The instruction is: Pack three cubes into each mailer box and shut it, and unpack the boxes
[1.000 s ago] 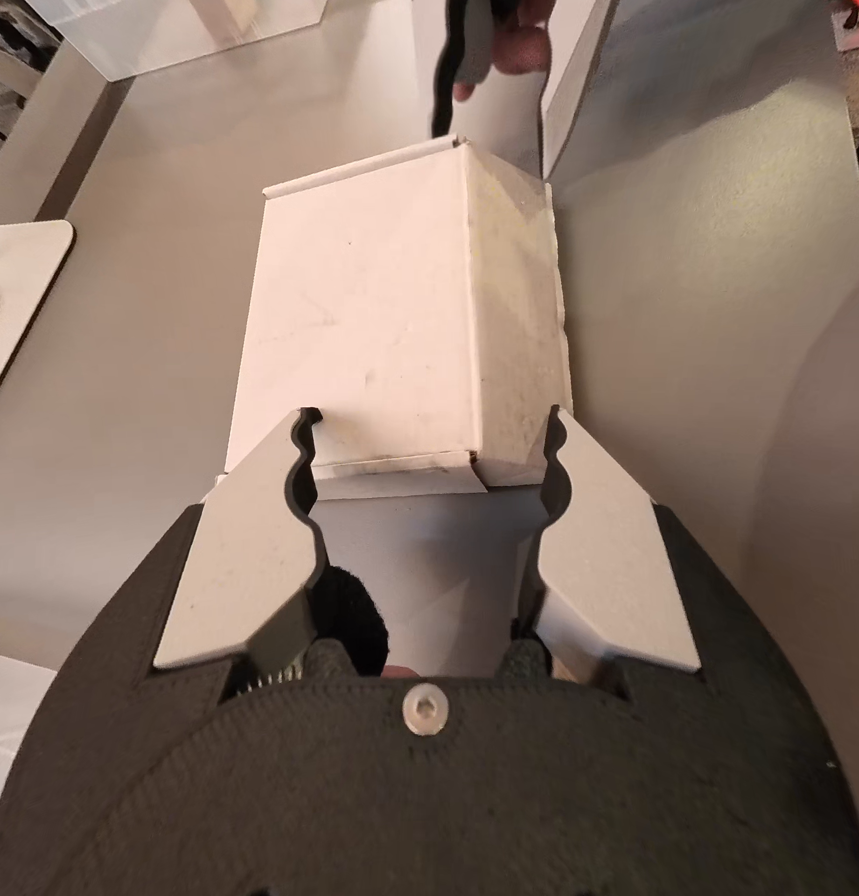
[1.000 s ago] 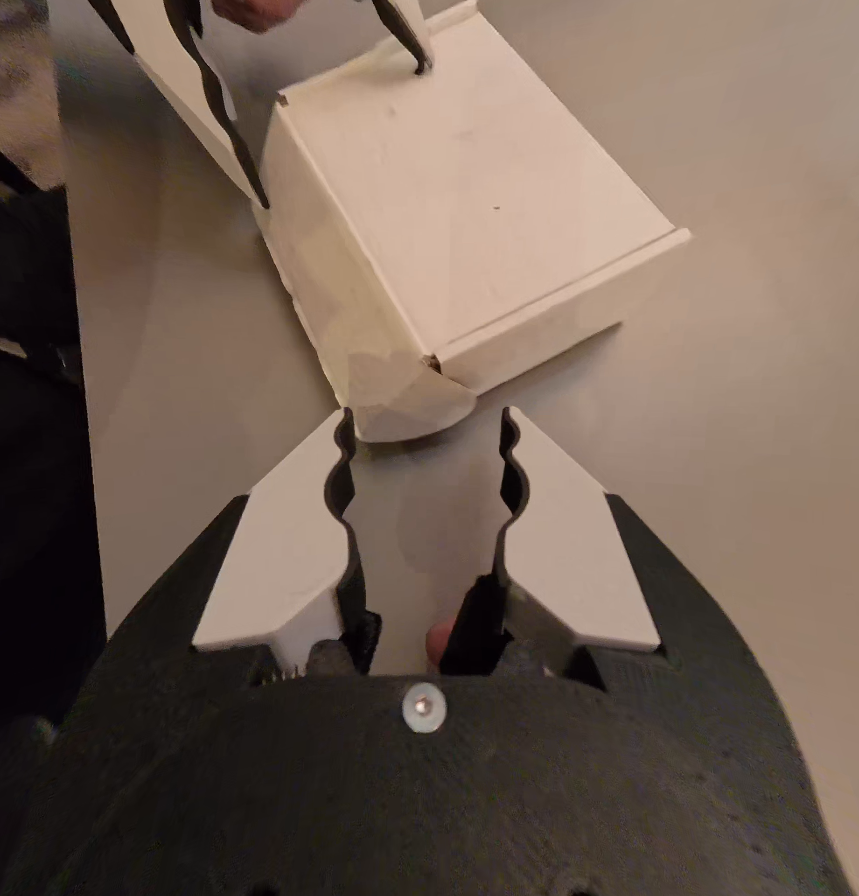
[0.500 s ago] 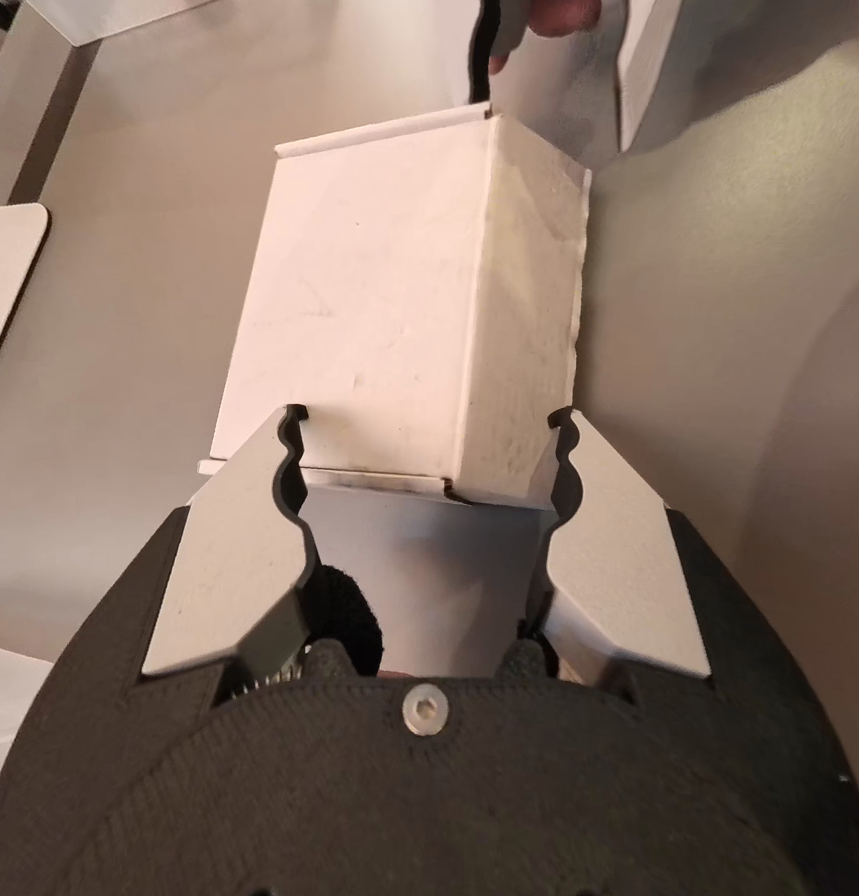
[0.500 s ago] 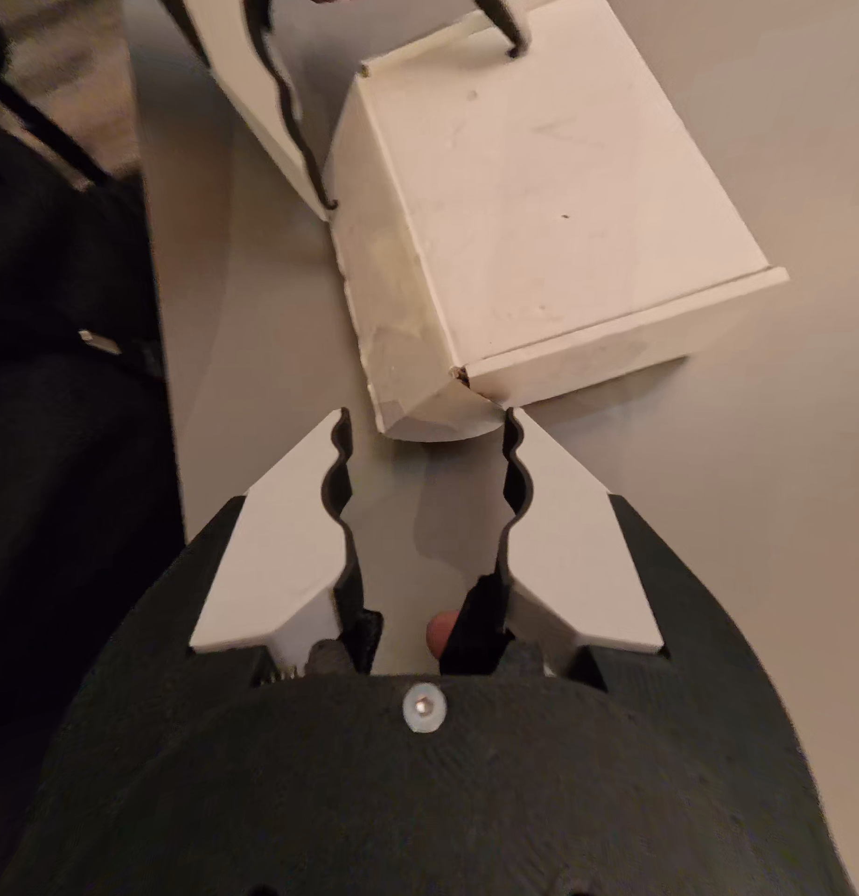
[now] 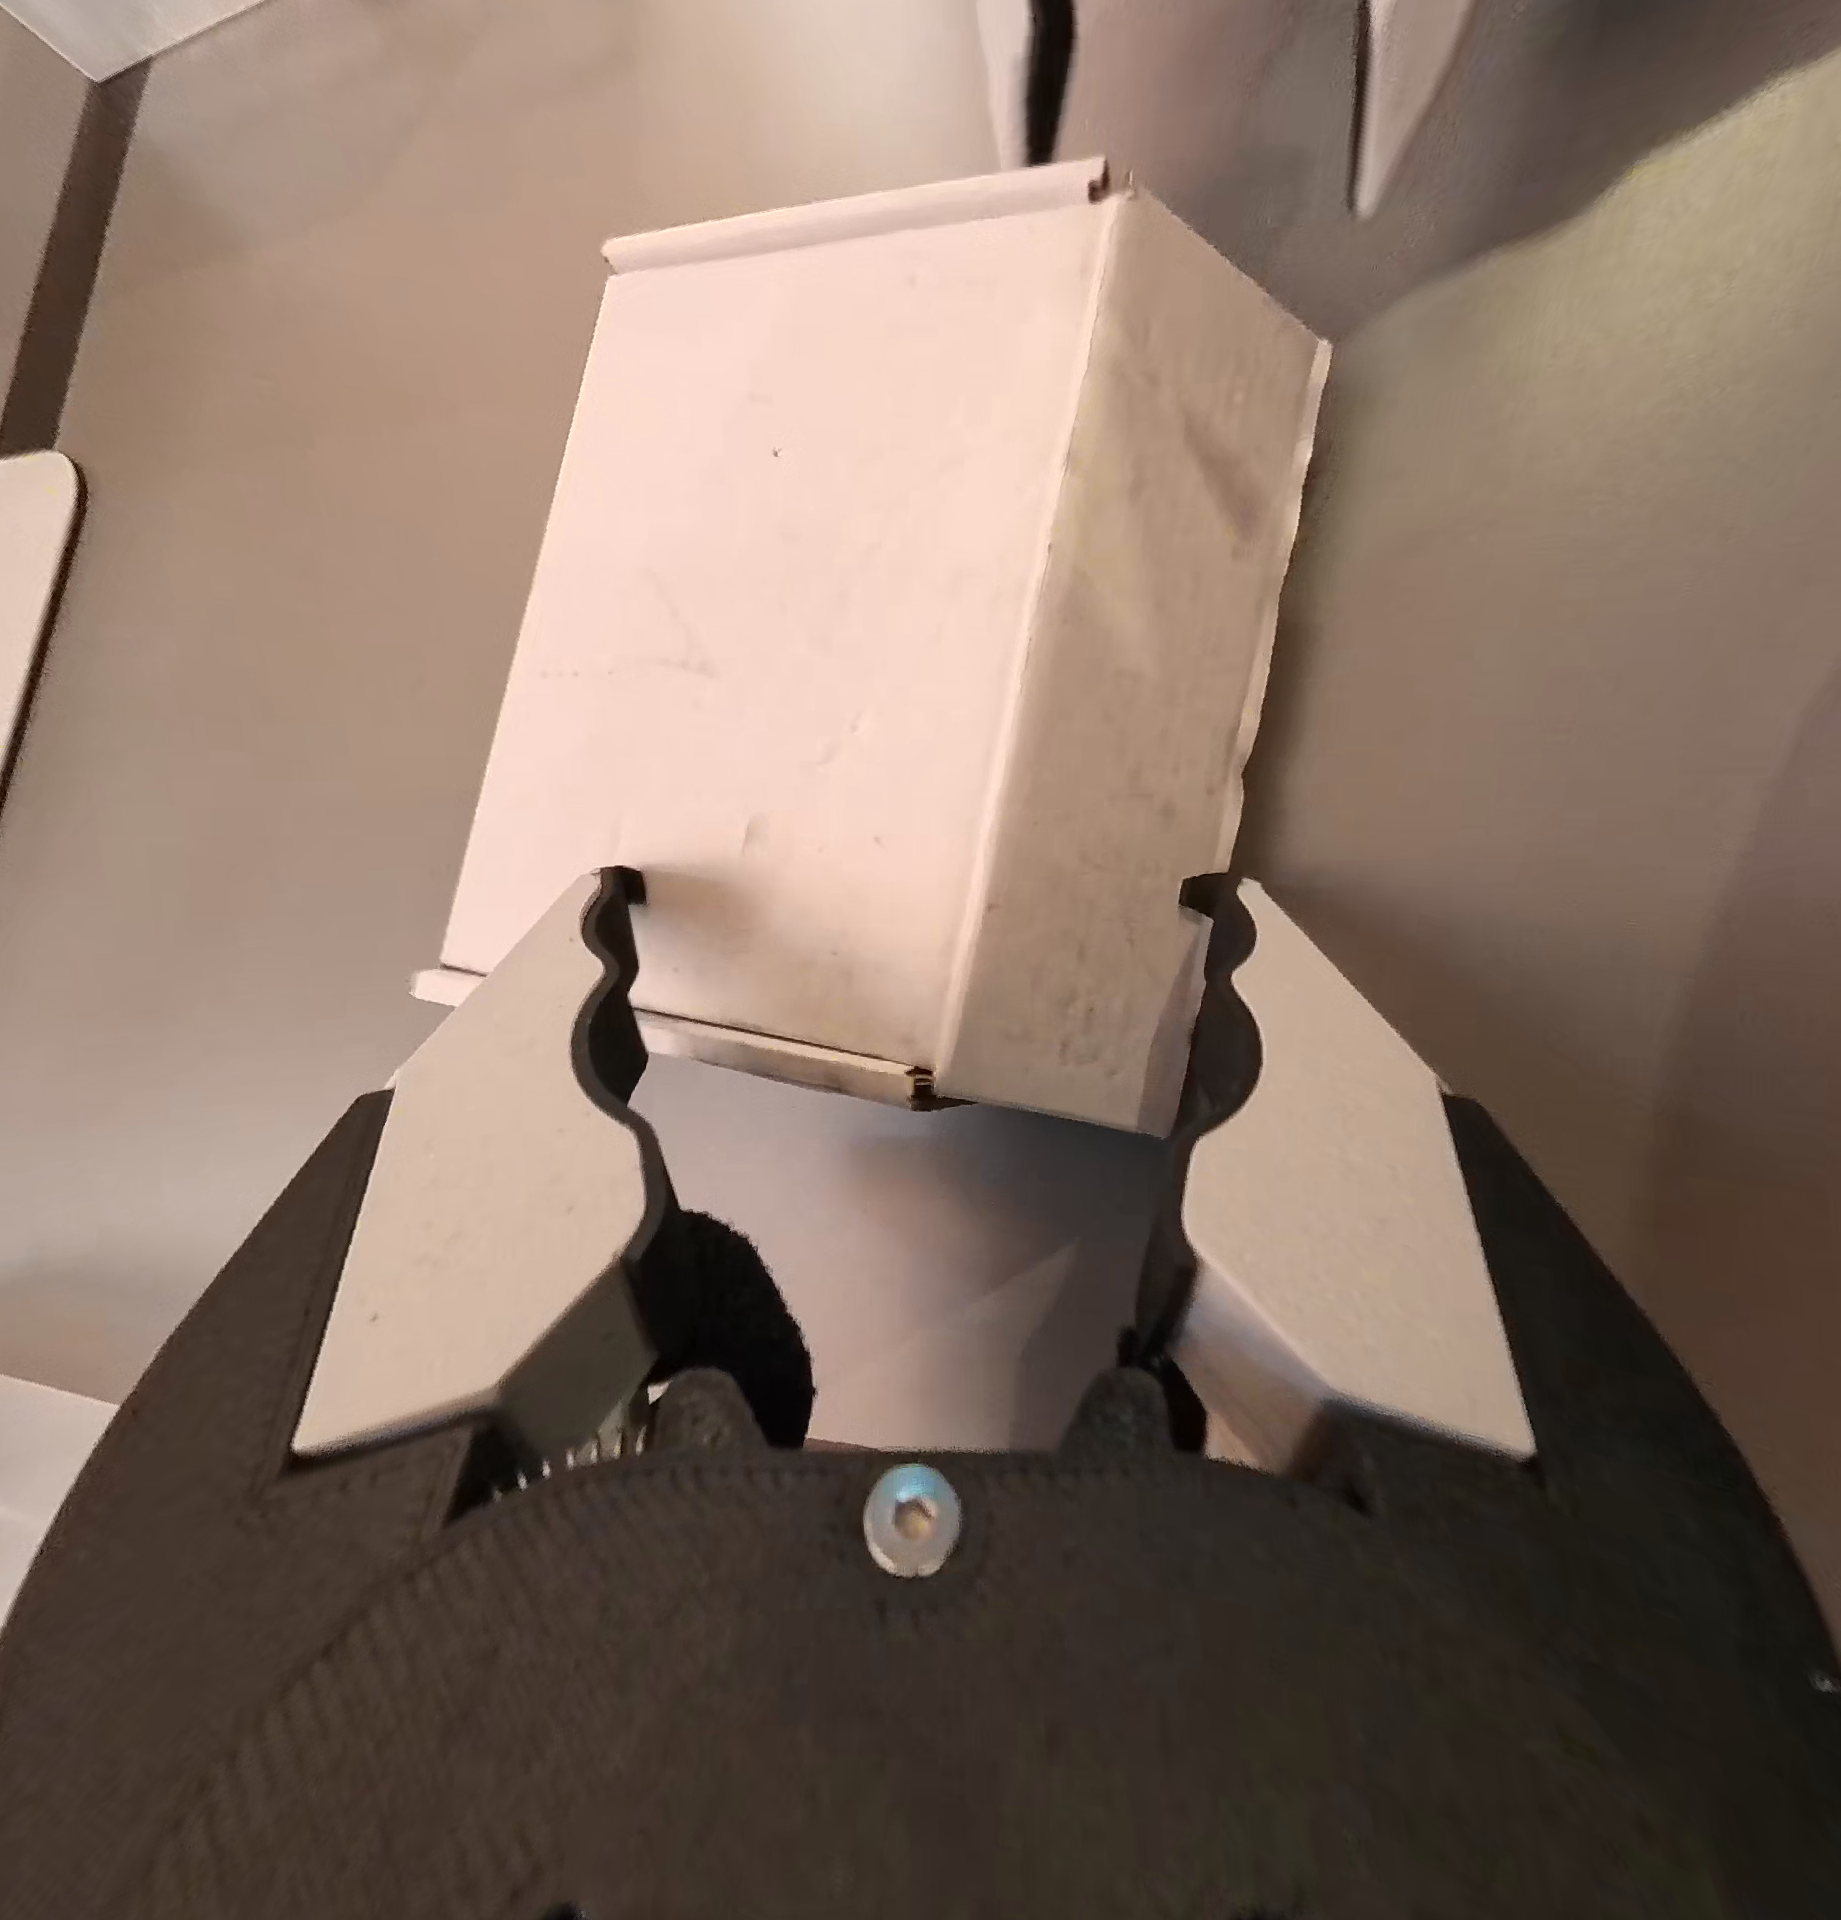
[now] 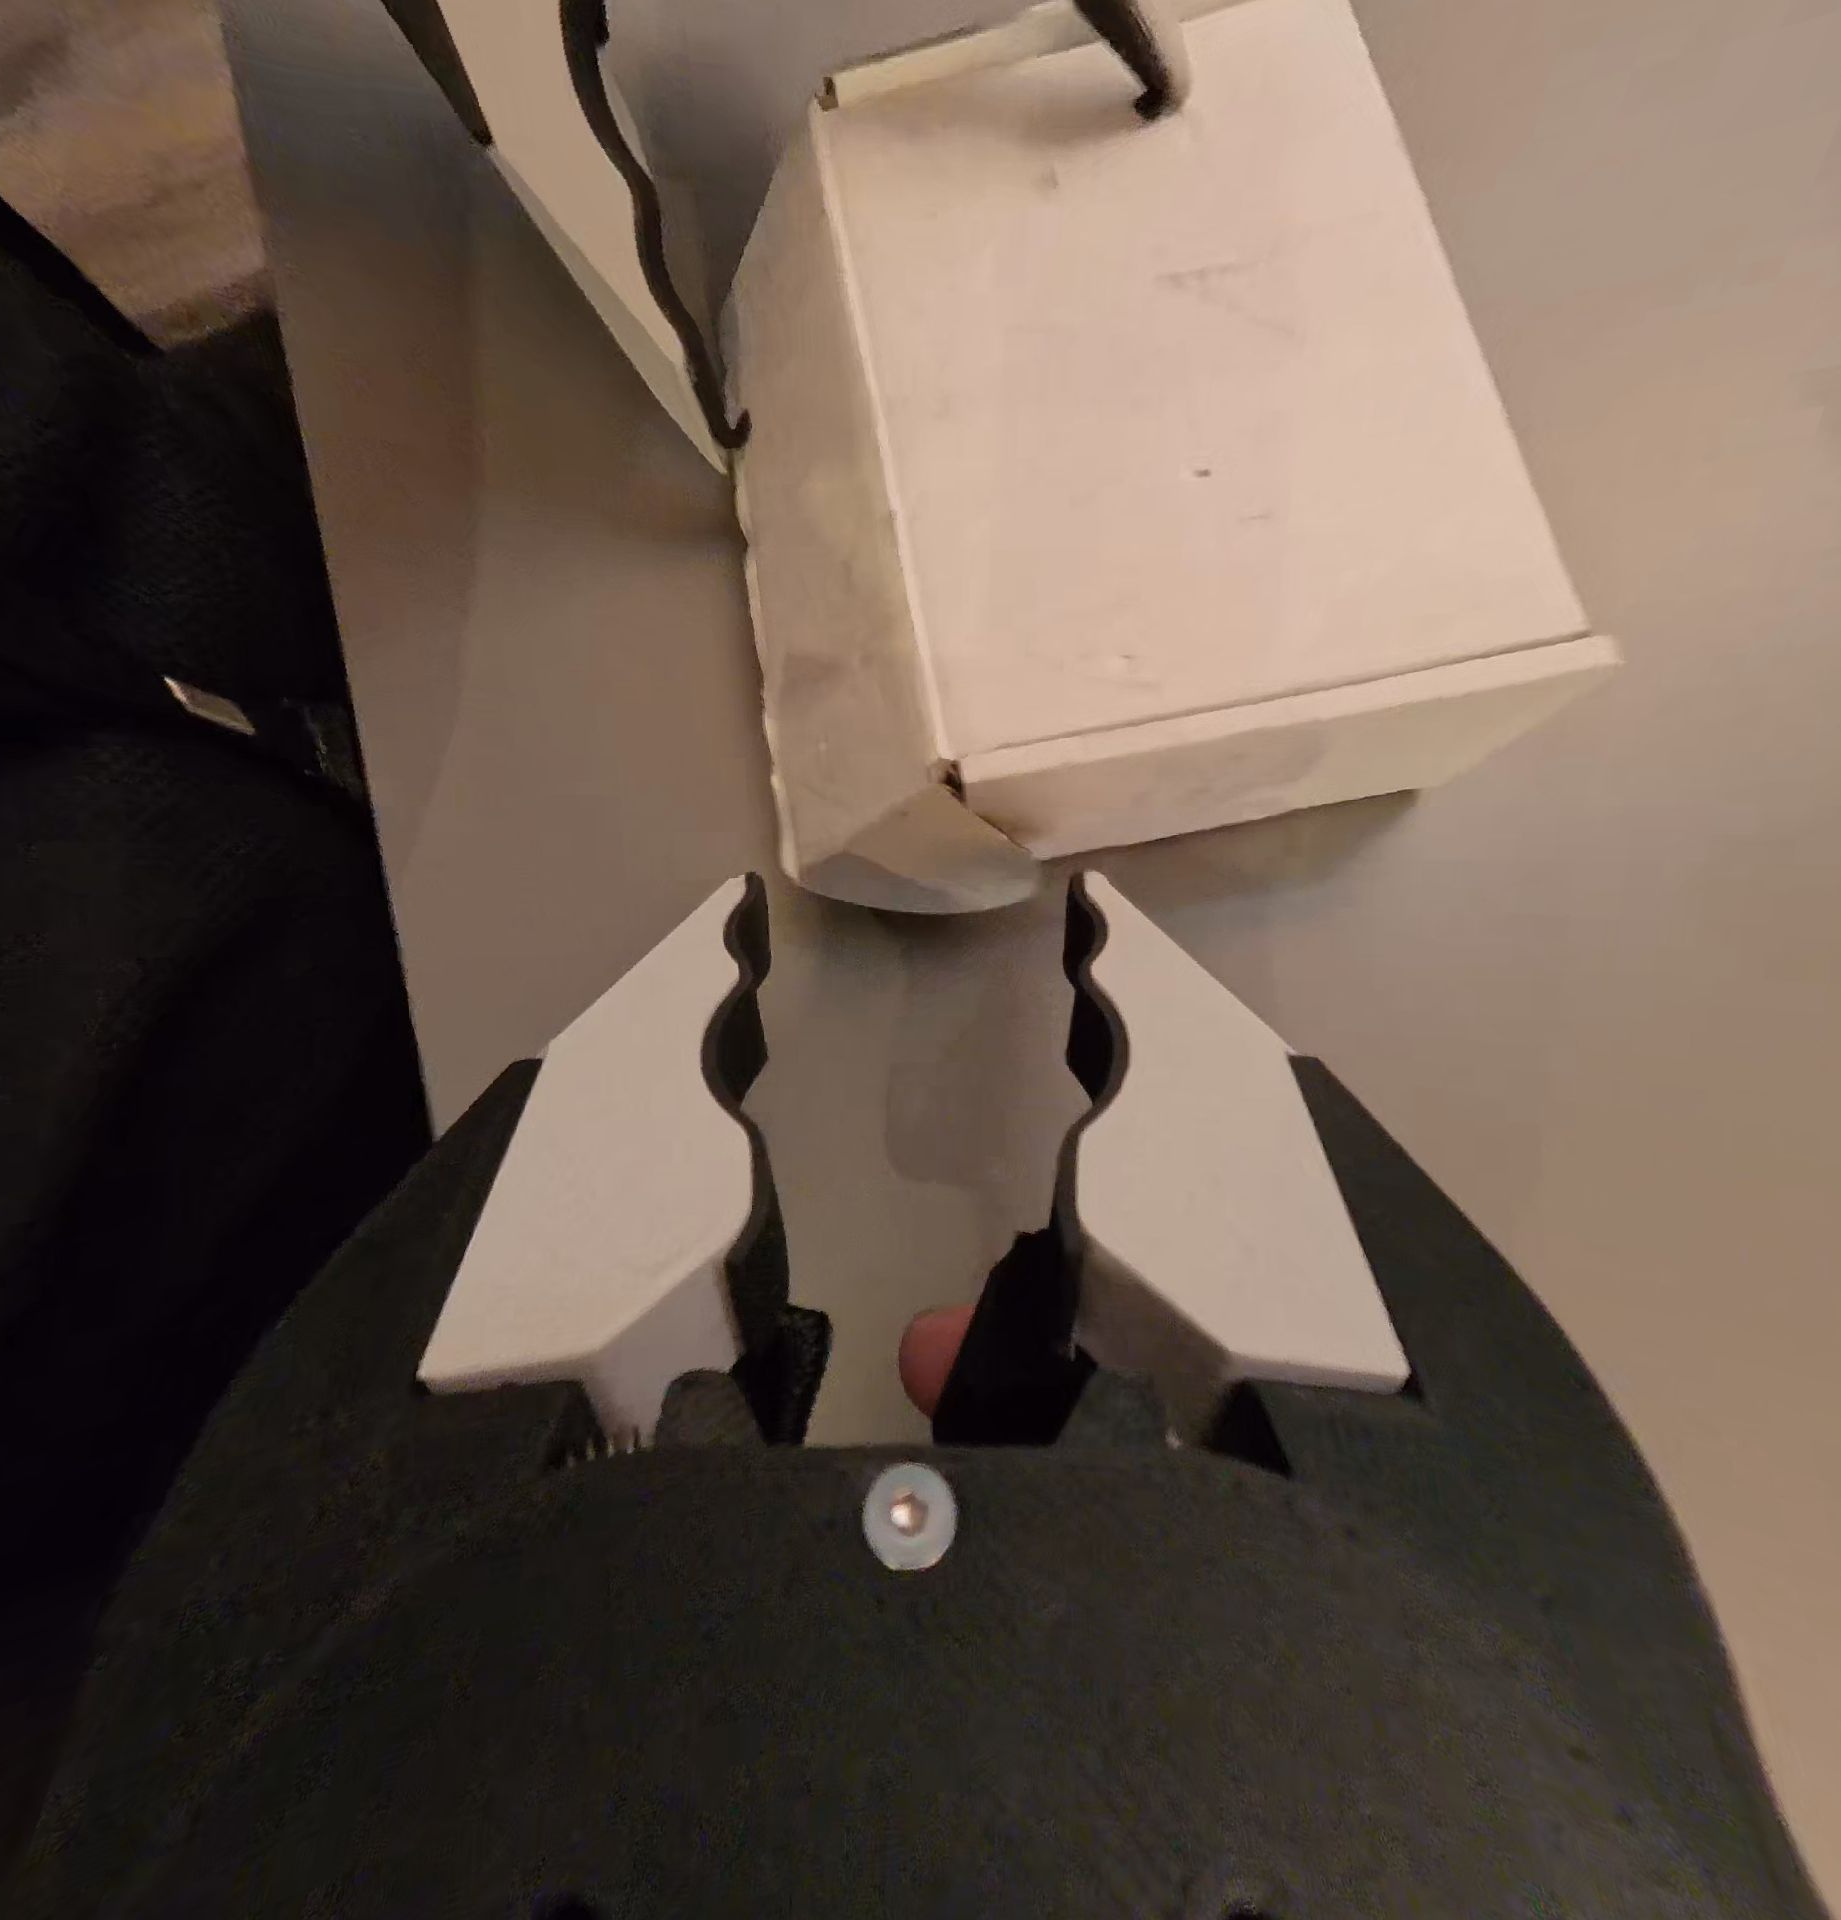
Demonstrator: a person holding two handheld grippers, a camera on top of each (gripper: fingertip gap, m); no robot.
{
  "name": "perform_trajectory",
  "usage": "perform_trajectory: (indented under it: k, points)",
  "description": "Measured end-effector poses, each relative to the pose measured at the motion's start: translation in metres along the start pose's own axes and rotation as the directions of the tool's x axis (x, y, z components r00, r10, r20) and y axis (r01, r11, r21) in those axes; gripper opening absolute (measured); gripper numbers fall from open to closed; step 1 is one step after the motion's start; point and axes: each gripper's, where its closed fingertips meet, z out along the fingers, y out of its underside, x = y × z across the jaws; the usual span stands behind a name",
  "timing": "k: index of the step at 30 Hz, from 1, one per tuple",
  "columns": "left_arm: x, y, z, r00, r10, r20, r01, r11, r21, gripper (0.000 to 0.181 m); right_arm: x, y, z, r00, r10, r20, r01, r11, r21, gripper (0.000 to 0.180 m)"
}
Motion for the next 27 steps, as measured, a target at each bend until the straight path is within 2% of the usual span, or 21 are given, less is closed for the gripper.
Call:
perform_trajectory:
  k: [3, 7, 9, 12, 14, 16, 20, 22, 24, 27]
  points:
    - [0.0, 0.0, -0.001, 1.0, 0.004, -0.013, -0.004, 1.0, 0.002, 0.109, 0.022, -0.004, -0.02, 0.959, -0.241, -0.151, 0.235, 0.97, -0.058, 0.056]
    - [0.0, 0.001, -0.001, 0.999, 0.028, -0.023, -0.028, 0.999, -0.016, 0.109, 0.015, -0.022, -0.019, 0.791, -0.599, -0.127, 0.588, 0.801, -0.112, 0.061]
    - [0.0, 0.001, -0.002, 0.999, 0.037, -0.031, -0.037, 0.999, -0.02, 0.109, 0.022, -0.018, -0.013, 0.71, -0.7, -0.077, 0.68, 0.71, -0.184, 0.064]
    - [0.0, 0.001, -0.002, 0.999, 0.037, -0.037, -0.038, 0.999, -0.023, 0.109, 0.027, -0.019, -0.003, 0.578, -0.815, -0.034, 0.797, 0.573, -0.19, 0.062]
    - [0.001, 0.002, -0.002, 0.999, 0.038, -0.038, -0.039, 0.999, -0.024, 0.11, 0.028, -0.013, 0.005, 0.537, -0.844, -0.004, 0.822, 0.524, -0.222, 0.063]
    - [0.003, 0.002, -0.001, 0.998, 0.046, -0.038, -0.047, 0.998, -0.029, 0.113, 0.025, -0.016, 0.009, 0.551, -0.834, -0.027, 0.814, 0.544, -0.204, 0.058]
    - [0.005, 0.003, -0.001, 0.998, 0.046, -0.047, -0.047, 0.998, -0.034, 0.117, 0.022, -0.02, 0.009, 0.673, -0.739, -0.032, 0.725, 0.667, -0.173, 0.053]
    - [0.006, 0.003, -0.001, 0.998, 0.045, -0.054, -0.047, 0.998, -0.032, 0.12, 0.022, -0.02, 0.009, 0.685, -0.728, -0.03, 0.712, 0.678, -0.182, 0.053]
    - [0.007, 0.004, -0.001, 0.997, 0.052, -0.054, -0.054, 0.998, -0.035, 0.12, 0.022, -0.018, 0.01, 0.664, -0.747, -0.032, 0.725, 0.653, -0.219, 0.055]
    - [0.007, 0.004, -0.001, 0.997, 0.059, -0.053, -0.061, 0.997, -0.038, 0.121, 0.02, -0.018, 0.01, 0.704, -0.71, -0.023, 0.694, 0.694, -0.191, 0.059]
